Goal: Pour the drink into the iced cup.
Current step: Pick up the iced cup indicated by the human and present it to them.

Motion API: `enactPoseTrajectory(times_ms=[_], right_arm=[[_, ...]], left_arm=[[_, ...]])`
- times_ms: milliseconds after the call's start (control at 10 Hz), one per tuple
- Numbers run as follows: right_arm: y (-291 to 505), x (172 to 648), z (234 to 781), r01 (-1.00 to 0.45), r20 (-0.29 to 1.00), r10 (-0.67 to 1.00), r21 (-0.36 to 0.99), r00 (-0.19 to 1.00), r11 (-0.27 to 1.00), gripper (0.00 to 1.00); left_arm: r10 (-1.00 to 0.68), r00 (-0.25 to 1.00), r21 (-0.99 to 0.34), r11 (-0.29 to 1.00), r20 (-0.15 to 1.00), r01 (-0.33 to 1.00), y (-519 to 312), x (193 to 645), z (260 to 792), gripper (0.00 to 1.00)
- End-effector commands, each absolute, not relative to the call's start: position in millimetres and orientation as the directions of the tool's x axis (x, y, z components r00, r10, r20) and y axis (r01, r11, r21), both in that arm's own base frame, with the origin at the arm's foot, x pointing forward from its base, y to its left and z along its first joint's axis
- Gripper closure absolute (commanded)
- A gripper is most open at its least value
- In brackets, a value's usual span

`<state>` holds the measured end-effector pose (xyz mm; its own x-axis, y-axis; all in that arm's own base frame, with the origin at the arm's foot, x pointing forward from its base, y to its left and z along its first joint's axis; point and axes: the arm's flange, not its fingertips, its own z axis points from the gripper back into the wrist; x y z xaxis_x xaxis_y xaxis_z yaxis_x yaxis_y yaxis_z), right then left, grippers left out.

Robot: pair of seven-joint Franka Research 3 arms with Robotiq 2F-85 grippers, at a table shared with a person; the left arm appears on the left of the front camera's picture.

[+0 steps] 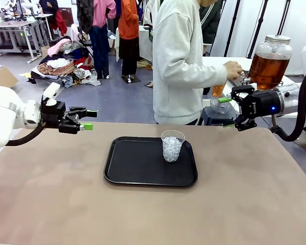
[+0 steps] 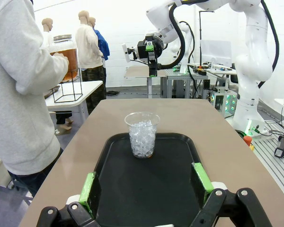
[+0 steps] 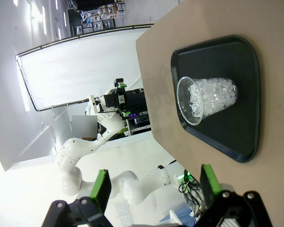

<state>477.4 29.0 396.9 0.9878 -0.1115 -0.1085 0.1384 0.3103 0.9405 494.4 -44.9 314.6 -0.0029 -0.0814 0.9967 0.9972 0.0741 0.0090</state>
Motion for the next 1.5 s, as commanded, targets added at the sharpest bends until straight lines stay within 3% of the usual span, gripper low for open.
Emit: enactPoseTrajectory(times_ms=[0, 1400], right_arm=[[29.9, 477.7, 398.4, 0.135, -0.106, -0.11, 0.941, 0.988, 0.31, 0.0], [29.9, 477.7, 398.4, 0.135, -0.106, -0.11, 0.941, 0.988, 0.31, 0.0]], left_arm=[[-0.08, -0.005, 0.011, 0.073, 0.997, 0.997, -45.5, 494.5, 315.6, 0.0], [-0.08, -0.005, 0.011, 0.073, 0.997, 0.997, -45.5, 494.5, 315.6, 0.0]])
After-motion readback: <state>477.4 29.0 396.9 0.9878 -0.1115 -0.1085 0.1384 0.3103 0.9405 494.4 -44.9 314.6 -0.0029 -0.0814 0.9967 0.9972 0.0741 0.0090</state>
